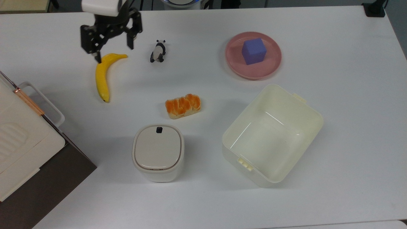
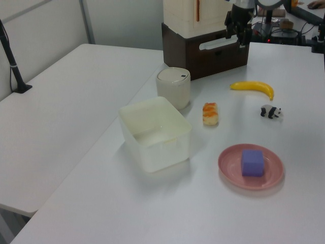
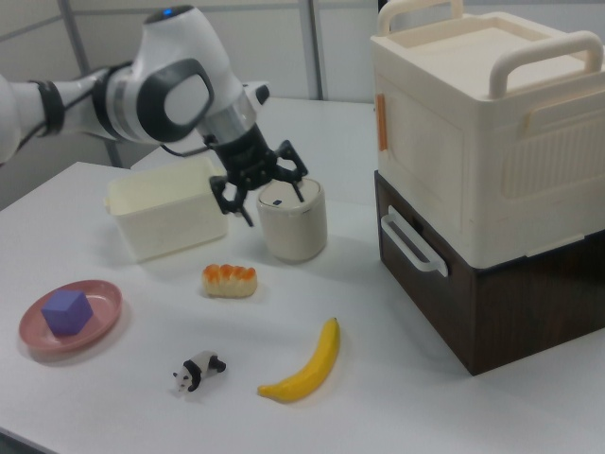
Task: Slide the drawer open
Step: 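Lower the gripper and hook it onto the white drawer handle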
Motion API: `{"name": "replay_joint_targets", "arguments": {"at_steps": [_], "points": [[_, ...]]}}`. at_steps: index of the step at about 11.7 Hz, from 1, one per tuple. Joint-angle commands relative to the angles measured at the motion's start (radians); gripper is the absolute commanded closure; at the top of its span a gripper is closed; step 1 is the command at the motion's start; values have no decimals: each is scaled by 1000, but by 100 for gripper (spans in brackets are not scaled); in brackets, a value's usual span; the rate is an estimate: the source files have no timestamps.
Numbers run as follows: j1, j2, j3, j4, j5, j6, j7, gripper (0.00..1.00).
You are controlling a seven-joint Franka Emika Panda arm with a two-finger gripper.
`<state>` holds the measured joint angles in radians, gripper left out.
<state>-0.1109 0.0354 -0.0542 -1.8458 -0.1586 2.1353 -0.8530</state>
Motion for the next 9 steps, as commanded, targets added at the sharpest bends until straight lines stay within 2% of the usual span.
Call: {"name": "replay_joint_targets", "arguments": {"at_steps": [1, 3, 6, 9], "points": [[-62, 35, 4, -104, -90, 286, -23, 0], [-110, 84, 4, -128, -160, 444, -18, 0], [-161, 153, 1, -125, -208, 598, -15, 0], [-200, 193, -1, -119, -257, 693, -14, 16]]}}
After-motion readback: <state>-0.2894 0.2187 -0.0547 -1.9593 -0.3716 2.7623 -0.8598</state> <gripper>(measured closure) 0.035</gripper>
